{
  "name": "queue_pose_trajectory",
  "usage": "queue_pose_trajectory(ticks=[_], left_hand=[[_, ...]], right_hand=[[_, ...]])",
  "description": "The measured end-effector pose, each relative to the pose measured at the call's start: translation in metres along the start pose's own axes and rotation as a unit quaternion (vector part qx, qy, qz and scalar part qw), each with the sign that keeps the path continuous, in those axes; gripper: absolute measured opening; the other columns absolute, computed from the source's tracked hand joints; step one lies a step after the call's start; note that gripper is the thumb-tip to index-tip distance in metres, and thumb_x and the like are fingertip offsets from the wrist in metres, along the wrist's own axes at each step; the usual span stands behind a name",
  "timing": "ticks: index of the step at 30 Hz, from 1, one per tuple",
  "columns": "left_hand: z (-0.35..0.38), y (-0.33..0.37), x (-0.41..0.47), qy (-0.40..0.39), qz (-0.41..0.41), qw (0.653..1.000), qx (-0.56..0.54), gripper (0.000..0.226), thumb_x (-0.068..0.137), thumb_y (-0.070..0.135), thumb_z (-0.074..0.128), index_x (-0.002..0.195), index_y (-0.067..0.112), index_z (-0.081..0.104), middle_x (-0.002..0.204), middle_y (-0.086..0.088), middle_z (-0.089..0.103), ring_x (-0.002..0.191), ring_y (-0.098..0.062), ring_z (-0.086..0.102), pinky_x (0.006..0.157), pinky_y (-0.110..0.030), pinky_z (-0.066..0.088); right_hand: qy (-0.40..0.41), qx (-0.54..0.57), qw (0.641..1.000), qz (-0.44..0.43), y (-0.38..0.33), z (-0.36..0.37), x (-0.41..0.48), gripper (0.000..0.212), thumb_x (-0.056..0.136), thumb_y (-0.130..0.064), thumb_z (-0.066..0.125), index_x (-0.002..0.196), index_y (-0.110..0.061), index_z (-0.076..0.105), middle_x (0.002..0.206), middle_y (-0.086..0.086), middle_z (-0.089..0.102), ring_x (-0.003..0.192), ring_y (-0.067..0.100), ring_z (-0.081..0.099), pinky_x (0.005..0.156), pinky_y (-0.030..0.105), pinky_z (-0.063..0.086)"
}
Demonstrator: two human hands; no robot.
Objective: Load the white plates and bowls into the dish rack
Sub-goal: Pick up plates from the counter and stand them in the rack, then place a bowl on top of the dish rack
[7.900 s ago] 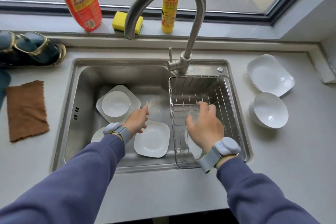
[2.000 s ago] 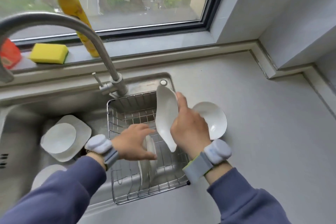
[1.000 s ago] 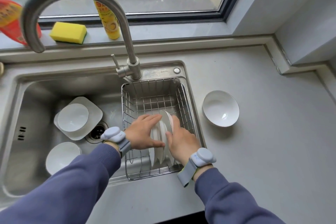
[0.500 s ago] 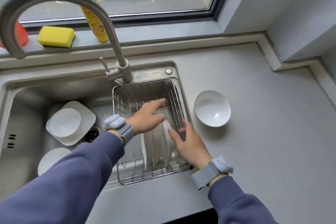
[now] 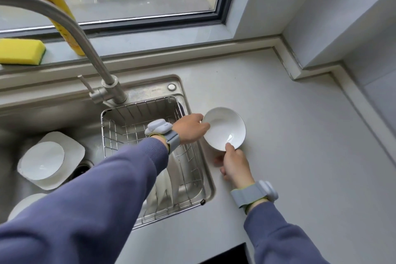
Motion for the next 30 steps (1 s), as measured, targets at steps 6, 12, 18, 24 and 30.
queue_pose_trajectory(ticks=[6,12,18,24,30], left_hand=[[-0.032,-0.005,-0.02,0.056,0.003,0.998,-0.015,0.029,0.086,0.041,0.04,0.075,0.017,0.05,0.082,-0.007,0.06,0.08,-0.029,0.055,0.065,-0.035,0.038],[-0.069,-0.064,-0.061,0.148,-0.069,0.98,-0.113,0.038,0.078,0.041,0.04,0.067,0.006,0.05,0.067,-0.014,0.058,0.066,-0.027,0.048,0.06,-0.035,0.037],[-0.068,-0.136,-0.092,0.193,-0.149,0.909,-0.339,0.03,0.073,0.03,0.038,0.075,0.008,0.058,0.09,-0.019,0.067,0.084,-0.03,0.06,0.07,-0.038,0.041],[-0.044,-0.18,-0.1,0.207,-0.216,0.81,-0.504,0.019,0.092,0.023,0.043,0.093,0.017,0.061,0.091,-0.006,0.069,0.072,-0.016,0.045,0.063,-0.032,0.032],[-0.029,-0.197,-0.098,0.242,-0.233,0.743,-0.579,0.014,0.08,0.023,0.05,0.086,0.019,0.061,0.09,-0.006,0.063,0.063,-0.014,0.044,0.059,-0.031,0.032]], right_hand=[[-0.034,-0.126,0.988,-0.083,-0.034,0.02,-0.011,0.056,0.088,-0.036,0.025,0.097,0.004,0.062,0.115,0.027,0.065,0.106,0.042,0.055,0.08,0.037,0.04],[-0.051,-0.176,0.973,-0.142,-0.079,0.055,-0.007,0.05,0.091,-0.034,0.029,0.101,-0.002,0.066,0.111,0.018,0.07,0.102,0.036,0.055,0.083,0.037,0.041],[-0.125,-0.298,0.923,-0.211,-0.132,0.123,-0.003,0.035,0.096,-0.026,0.038,0.089,-0.003,0.064,0.087,0.01,0.068,0.091,0.033,0.055,0.077,0.034,0.043],[-0.15,-0.401,0.864,-0.265,-0.156,0.172,0.012,0.04,0.096,-0.029,0.043,0.084,-0.003,0.07,0.07,0.001,0.066,0.072,0.026,0.058,0.059,0.029,0.039],[-0.165,-0.455,0.823,-0.296,-0.159,0.21,0.025,0.046,0.095,-0.034,0.046,0.074,0.001,0.069,0.075,0.015,0.069,0.074,0.034,0.062,0.061,0.034,0.044]])
Point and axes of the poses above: each hand's wrist, its own x-axis towards the middle knuckle, its own z-axis out of the palm, y = z × x, the point moved 7 cm from there along x, towards the middle knuckle
